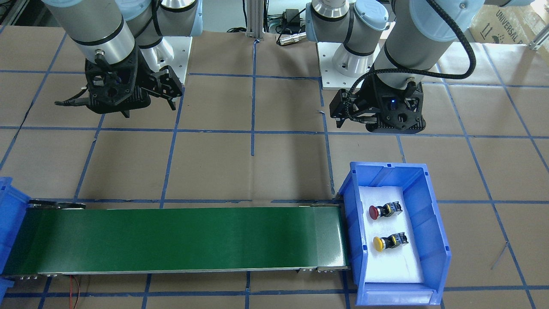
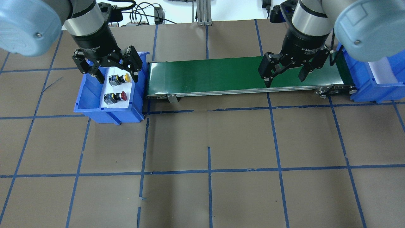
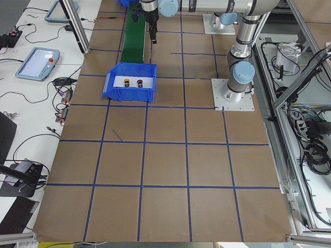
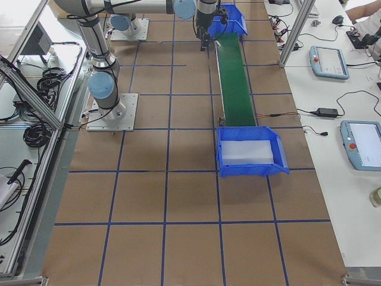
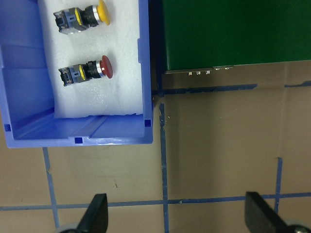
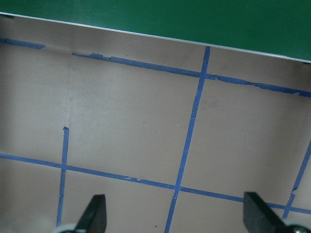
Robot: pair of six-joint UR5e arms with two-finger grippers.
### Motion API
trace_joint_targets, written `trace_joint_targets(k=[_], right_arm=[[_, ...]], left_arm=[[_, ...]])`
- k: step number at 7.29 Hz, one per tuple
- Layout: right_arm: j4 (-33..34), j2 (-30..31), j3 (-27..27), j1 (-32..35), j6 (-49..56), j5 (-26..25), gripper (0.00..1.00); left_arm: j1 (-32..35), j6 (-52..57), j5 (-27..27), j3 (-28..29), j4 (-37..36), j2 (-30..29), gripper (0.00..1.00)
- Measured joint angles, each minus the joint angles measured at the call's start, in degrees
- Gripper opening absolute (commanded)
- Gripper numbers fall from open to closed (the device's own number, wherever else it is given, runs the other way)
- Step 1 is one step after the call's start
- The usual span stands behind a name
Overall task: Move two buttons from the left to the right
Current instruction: 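Lower the left gripper toward the red-capped button in the blue bin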
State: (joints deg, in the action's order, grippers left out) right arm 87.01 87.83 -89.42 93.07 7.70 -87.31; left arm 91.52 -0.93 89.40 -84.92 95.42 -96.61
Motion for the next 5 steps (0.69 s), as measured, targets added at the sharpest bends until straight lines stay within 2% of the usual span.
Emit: trace_joint_targets(k=[3, 5], right_arm=[[0.0, 0.0, 0.1, 0.0, -0.1, 0.0, 1.0], [0.0, 0.1, 0.2, 0.0, -0.1, 0.0, 1.0]], left_arm=[[-0.1, 0.5, 0.0, 0.3, 0.8, -0.2, 1.0], [-0.8, 5.6, -0.3, -0.4, 0.5, 0.4, 1.0]])
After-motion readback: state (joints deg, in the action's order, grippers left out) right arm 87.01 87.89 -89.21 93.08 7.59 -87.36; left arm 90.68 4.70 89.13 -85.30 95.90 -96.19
